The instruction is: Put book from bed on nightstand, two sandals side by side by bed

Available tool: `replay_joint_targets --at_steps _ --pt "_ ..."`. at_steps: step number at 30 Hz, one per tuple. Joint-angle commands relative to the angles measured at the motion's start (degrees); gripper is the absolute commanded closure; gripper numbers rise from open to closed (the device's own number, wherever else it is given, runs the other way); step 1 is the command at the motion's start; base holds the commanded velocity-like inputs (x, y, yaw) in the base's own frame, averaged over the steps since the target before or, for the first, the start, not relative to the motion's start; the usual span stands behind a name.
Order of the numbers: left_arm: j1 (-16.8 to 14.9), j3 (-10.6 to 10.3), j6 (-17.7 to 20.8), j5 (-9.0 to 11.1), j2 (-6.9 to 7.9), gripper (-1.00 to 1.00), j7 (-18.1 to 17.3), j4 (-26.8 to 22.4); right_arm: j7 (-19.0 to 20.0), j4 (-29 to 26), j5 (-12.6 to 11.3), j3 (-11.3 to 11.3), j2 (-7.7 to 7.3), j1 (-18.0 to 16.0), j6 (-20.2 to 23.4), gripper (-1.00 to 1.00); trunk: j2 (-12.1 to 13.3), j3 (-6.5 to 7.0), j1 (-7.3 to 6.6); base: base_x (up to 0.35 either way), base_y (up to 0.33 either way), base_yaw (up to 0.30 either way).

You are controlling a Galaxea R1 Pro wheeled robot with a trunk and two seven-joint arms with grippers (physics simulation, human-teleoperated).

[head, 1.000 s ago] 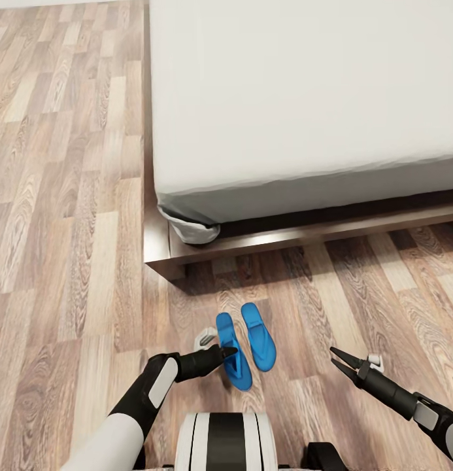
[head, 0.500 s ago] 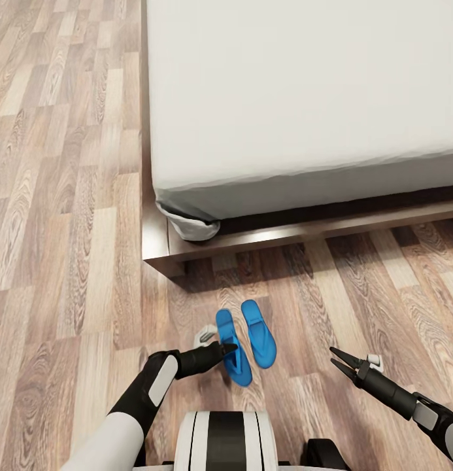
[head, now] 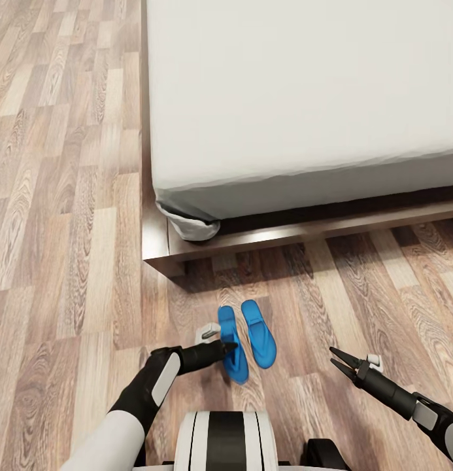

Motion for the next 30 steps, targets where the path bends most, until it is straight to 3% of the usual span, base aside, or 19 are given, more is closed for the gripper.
replay_joint_targets --at_steps 1,30 --pt "-0.01 -0.02 0.09 0.13 0.00 1.00 0.13 -0.49 0.23 0.19 0.23 -0.45 0.00 -0.08 0.58 -1.00 -0.01 -0.03 -0.01 0.000 0.000 0.000" --pt "-0.19 -0.16 -1.17 -0.79 0.00 1.00 0.18 -2.13 0.23 0.11 0.23 -0.45 0.04 -0.08 0.29 -1.00 -0.03 -0.25 0.02 0.000 0.000 0.000"
